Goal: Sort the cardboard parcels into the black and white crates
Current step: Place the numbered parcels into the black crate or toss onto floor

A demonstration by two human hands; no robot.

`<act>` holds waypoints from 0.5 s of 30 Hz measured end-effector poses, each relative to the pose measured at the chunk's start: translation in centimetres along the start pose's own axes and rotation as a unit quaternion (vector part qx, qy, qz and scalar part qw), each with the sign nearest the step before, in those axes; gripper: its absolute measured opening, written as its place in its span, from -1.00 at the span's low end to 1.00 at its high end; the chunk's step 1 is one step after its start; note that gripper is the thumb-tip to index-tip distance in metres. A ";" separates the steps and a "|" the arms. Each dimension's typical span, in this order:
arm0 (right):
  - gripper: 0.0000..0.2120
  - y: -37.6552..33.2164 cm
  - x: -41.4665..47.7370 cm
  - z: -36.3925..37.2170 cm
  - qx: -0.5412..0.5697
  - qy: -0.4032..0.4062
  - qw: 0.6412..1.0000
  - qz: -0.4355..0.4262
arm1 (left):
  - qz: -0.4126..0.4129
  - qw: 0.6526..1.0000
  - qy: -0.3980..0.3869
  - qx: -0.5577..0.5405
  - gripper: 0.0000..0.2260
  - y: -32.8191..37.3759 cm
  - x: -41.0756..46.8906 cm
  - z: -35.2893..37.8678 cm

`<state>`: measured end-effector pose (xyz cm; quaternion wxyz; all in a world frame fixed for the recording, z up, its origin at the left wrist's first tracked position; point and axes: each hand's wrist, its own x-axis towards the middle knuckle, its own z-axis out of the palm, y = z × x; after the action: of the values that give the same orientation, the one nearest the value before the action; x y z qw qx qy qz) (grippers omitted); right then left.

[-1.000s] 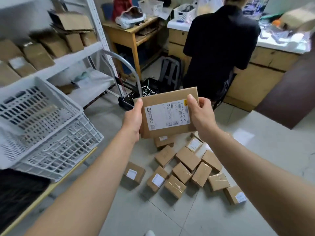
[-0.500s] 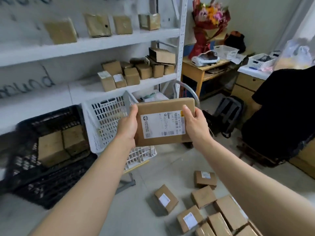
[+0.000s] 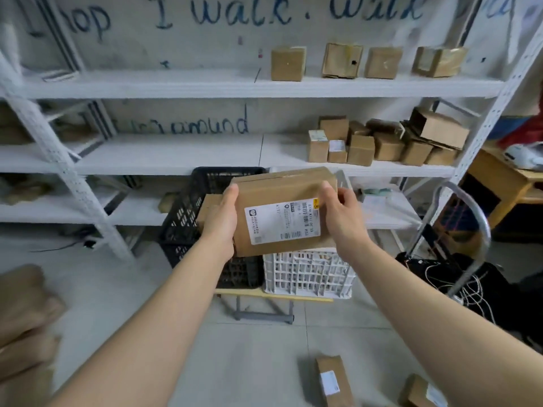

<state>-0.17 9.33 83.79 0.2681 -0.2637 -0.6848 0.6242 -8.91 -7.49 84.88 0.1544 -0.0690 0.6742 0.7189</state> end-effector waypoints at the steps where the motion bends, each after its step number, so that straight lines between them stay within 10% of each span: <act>1: -0.63 0.1 0.2 0.9 -0.006 -0.004 1.000 0.000 | 0.000 1.000 0.005 -0.009 -0.75 0.1 0.3 -0.9; 15: -0.60 0.3 6.9 16.7 0.002 -0.014 0.999 0.039 | -0.009 0.999 -0.019 -0.045 -0.87 3.6 12.9 -11.3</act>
<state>-16.72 2.28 82.44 0.2343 -0.2808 -0.6766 0.6391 -23.44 -17.17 83.39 0.1708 -0.0685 0.6372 0.7484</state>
